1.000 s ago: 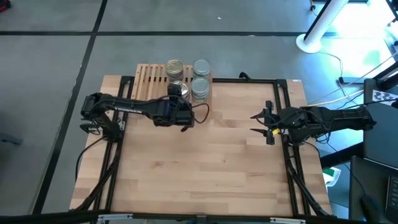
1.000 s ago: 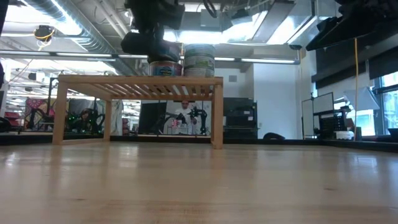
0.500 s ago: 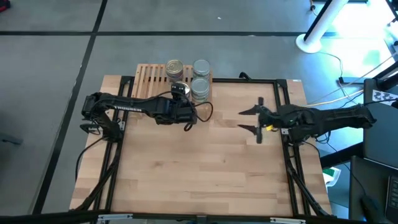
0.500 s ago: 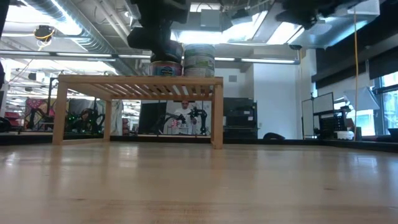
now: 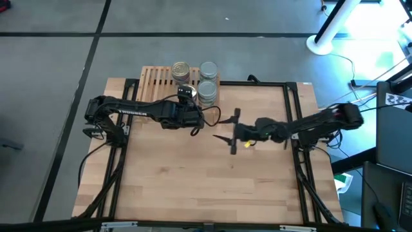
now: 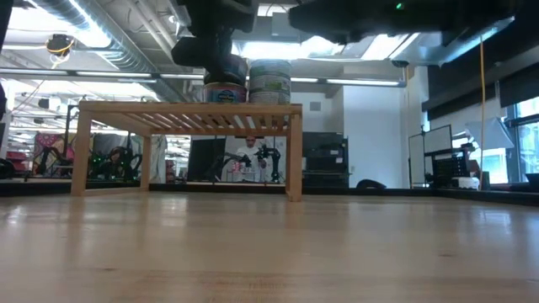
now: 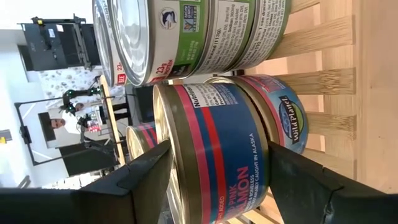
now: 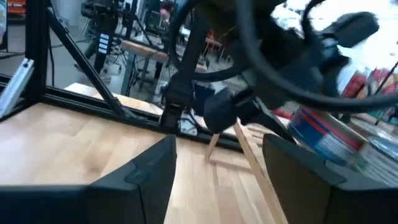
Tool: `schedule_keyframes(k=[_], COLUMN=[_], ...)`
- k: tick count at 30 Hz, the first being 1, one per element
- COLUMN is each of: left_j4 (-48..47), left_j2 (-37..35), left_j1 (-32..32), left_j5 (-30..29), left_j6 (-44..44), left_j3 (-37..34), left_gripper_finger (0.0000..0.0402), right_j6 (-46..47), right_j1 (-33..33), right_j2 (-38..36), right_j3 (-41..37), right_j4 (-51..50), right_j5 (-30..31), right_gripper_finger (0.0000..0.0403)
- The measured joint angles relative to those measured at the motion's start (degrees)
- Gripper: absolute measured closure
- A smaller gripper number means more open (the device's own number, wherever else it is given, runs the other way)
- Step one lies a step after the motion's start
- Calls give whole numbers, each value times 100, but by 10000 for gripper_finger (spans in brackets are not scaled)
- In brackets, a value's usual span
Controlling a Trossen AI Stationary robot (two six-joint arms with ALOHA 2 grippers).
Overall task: Stack canned seafood by type on shelf
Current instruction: Stack the blue tuna can on top of the bottom blue tuna can on the shelf
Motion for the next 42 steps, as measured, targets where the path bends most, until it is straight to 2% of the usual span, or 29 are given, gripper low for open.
schedule_keyframes(k=[4, 11, 20, 31, 36, 42], left_j4=[0, -2, -3, -26, -21, -22], left_j2=[0, 0, 0, -7, -9, -9], left_j1=[0, -11, -4, 4, 119, 309], left_j5=[0, -13, -20, -7, 528, 751], left_j6=[7, 290, -79, 22, 13, 49], left_j3=[0, 0, -11, 169, 323, 326], left_gripper_finger=[155, 155, 155, 155, 155, 155], right_j6=[-288, -294, -294, -294, -291, -291], right_j1=[-77, -318, -385, -387, -387, -387], right_j2=[699, 1319, 1351, 1351, 1351, 1351], right_j3=[107, 656, 873, 879, 879, 879], right_j4=[768, 787, 688, 387, 342, 313], right_j5=[-54, -24, 7, 7, 9, 9], right_gripper_finger=[164, 164, 164, 164, 164, 164])
